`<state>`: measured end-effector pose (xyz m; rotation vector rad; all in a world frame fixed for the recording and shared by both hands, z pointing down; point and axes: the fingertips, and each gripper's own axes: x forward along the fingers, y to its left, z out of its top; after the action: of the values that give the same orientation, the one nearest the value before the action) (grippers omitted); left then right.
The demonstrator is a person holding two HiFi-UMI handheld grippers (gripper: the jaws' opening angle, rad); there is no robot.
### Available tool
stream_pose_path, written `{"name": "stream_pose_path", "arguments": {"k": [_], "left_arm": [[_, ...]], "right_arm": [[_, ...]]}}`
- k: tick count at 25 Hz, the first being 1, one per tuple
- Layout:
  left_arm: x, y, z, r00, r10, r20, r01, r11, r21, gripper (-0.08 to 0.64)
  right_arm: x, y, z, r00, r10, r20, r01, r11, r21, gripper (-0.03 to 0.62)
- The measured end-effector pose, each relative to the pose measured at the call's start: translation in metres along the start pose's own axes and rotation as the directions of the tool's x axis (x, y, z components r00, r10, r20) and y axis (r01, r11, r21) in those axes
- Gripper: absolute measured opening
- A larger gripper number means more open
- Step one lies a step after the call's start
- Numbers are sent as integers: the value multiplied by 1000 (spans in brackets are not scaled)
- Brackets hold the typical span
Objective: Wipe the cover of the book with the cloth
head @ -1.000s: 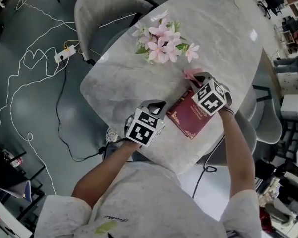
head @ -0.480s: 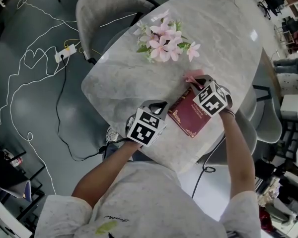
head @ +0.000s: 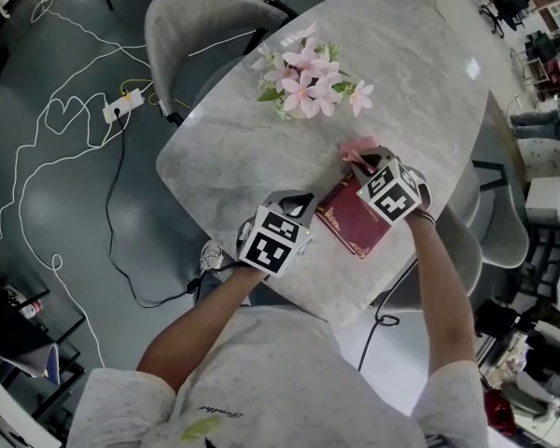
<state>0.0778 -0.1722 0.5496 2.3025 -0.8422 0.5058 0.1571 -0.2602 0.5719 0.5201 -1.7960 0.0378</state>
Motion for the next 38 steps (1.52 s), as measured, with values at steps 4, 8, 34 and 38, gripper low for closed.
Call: {"name": "stream_pose_path", "arguments": {"k": [4,8,34,38], "left_arm": [[-6,-2,2,1000,-1,8,1,1000,4,8],[-8,-2,-1,1000,-2,9,2,1000,7,8],[-37,-17,-15,999,-51,4,51,997,50,8],[-42,-16,-17,998,-61,9,61,996,60,8]], "right_arm": [[-4,8,4,1000,2,6,-2,1000,4,18],[-5,16,5,1000,7,5,-7,1000,5,18],[-24,66,17,1000,1,3,-1,999,35,18],[-25,75,19,1000,0,-3,0,999,42,18]]}}
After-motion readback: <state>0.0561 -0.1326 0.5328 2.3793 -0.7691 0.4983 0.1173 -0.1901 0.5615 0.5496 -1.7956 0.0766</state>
